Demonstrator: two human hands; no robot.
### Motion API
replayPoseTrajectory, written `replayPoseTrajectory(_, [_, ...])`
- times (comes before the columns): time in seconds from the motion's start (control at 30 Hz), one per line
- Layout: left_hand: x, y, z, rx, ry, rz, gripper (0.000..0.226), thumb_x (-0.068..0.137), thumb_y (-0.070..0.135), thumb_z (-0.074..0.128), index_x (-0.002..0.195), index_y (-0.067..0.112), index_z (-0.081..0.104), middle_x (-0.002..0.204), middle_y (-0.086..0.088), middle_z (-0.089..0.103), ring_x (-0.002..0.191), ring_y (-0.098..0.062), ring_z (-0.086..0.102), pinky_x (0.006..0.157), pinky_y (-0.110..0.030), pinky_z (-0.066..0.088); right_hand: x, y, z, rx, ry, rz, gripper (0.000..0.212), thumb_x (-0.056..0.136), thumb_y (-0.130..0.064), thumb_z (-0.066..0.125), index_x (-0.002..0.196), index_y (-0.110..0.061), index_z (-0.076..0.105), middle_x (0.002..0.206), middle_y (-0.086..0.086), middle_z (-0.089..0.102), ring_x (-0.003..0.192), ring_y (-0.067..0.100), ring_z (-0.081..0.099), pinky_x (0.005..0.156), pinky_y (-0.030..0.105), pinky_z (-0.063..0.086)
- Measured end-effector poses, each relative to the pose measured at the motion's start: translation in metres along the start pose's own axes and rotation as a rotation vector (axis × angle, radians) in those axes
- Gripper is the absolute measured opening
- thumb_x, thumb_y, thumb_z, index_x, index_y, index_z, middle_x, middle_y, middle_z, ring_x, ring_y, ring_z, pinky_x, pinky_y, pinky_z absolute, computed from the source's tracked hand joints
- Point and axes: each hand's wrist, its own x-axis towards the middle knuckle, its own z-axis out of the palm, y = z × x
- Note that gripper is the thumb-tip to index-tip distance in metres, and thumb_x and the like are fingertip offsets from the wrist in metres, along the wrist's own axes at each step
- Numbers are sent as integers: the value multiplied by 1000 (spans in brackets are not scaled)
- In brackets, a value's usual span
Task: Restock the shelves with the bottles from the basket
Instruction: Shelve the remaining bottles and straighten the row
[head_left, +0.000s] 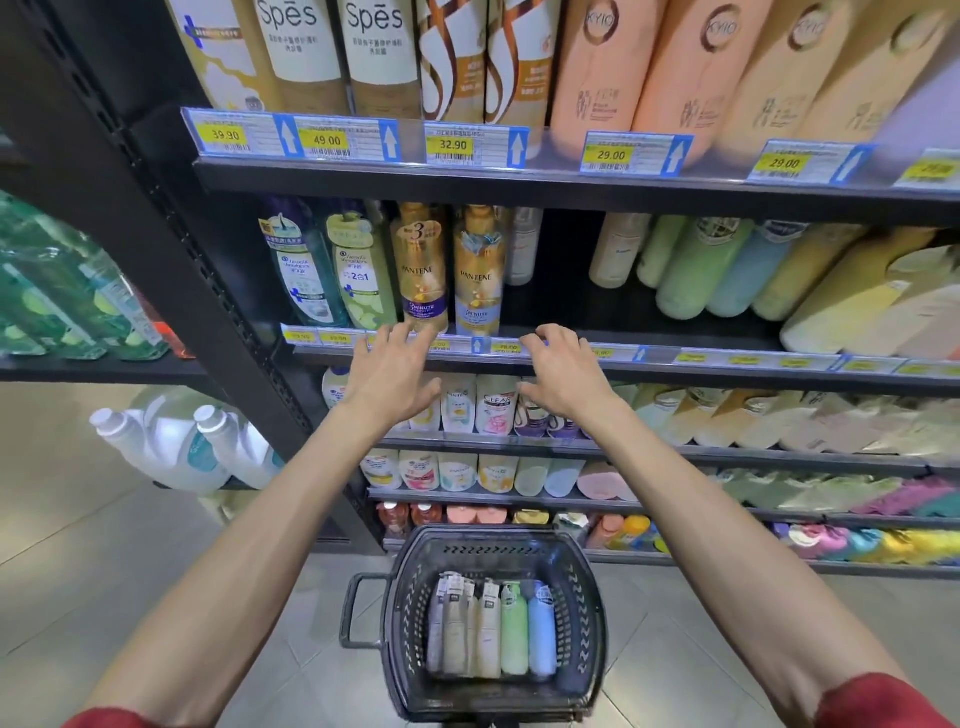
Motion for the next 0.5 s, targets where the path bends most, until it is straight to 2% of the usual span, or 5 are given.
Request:
replayPoseTrajectory(0.33, [-32,-26,3,-37,-64,55,64,97,47,55,151,19,35,145,-11,45,135,-35,41,108,-50,37,-21,-35,8,42,-73,104,66,91,-40,65,145,-11,38,143,15,40,136,36,34,113,51,30])
replayPoseTrajectory(0.5, [-48,-35,20,-42,-109,69,58,96,46,56,144,18,42,142,-11,48,131,-35,45,104,-52,37,-42,-48,27,68,-103,168,66,90,-40,66,144,-12,41,142,15,40,135,36,36,112,49,32])
